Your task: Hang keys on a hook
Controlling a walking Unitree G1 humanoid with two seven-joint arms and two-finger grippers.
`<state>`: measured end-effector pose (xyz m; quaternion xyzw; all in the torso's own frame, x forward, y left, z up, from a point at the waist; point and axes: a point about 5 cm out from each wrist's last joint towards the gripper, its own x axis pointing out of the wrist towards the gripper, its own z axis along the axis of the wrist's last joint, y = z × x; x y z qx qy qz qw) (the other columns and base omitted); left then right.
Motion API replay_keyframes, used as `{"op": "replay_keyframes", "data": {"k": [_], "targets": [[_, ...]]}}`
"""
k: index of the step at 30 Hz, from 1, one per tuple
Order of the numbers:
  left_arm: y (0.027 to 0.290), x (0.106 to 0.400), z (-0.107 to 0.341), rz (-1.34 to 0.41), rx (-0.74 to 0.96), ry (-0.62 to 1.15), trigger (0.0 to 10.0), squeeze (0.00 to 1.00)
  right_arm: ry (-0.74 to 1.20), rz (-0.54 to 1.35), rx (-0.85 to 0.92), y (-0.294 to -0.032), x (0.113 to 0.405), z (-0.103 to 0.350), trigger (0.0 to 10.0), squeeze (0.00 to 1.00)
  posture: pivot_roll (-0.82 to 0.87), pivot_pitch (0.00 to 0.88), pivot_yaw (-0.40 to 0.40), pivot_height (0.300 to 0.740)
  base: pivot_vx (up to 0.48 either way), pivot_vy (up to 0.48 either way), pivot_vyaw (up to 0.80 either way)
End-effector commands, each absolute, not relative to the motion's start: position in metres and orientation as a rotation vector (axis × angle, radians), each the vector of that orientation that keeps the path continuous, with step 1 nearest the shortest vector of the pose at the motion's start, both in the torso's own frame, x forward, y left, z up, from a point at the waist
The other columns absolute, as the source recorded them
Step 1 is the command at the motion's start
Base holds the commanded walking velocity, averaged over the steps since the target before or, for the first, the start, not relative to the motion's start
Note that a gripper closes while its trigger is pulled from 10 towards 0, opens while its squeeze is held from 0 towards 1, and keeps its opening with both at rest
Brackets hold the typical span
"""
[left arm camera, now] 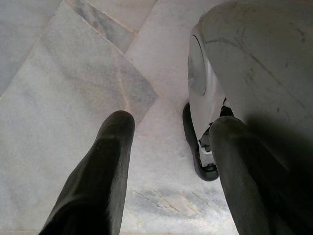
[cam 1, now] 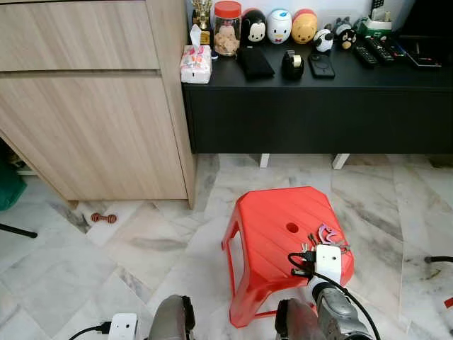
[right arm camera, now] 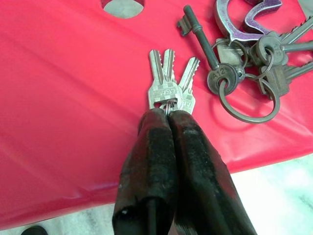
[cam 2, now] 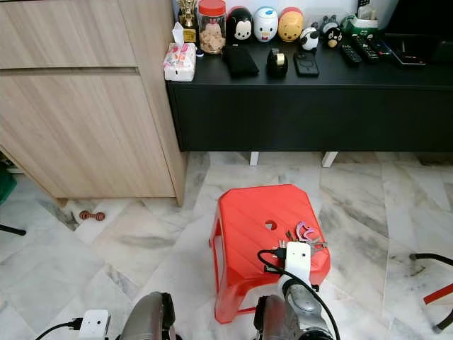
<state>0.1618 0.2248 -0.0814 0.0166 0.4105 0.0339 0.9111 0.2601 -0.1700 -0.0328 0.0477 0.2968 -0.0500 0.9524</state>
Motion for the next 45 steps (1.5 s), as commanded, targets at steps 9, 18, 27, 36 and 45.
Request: {"op": "replay_keyframes", "data": {"k": [9,18,27,36,45], "targets": [[0.223,0.153,-0.086,0.054,0.047,0.892,10.0,0.00,0.616,-0.099,0.095,-0.169,0.257,-0.036,0.0,0.00,0.07,0.111,-0.028,0.612,0.000,0.000,0.00],[0.223,0.153,-0.086,0.052,0.047,0.892,10.0,0.00,0.530,-0.058,0.071,-0.165,0.264,-0.027,0.0,0.00,0.06,0.108,-0.029,0.612,0.000,0.000,0.00],[0.221,0.155,-0.086,0.051,0.042,0.893,10.0,0.00,0.345,-0.002,-0.005,-0.154,0.277,-0.006,0.0,0.00,0.06,0.095,-0.033,0.612,0.000,0.000,0.00],[0.216,0.160,-0.086,0.050,0.034,0.886,10.0,0.00,0.169,-0.044,-0.125,-0.160,0.283,0.015,0.5,0.00,0.05,0.073,-0.041,0.612,0.000,0.000,0.00],[0.212,0.167,-0.084,0.053,0.019,0.878,10.0,0.00,0.110,-0.094,-0.076,-0.166,0.287,0.024,10.0,0.00,0.04,0.042,-0.049,0.612,0.000,0.000,0.00]]}}
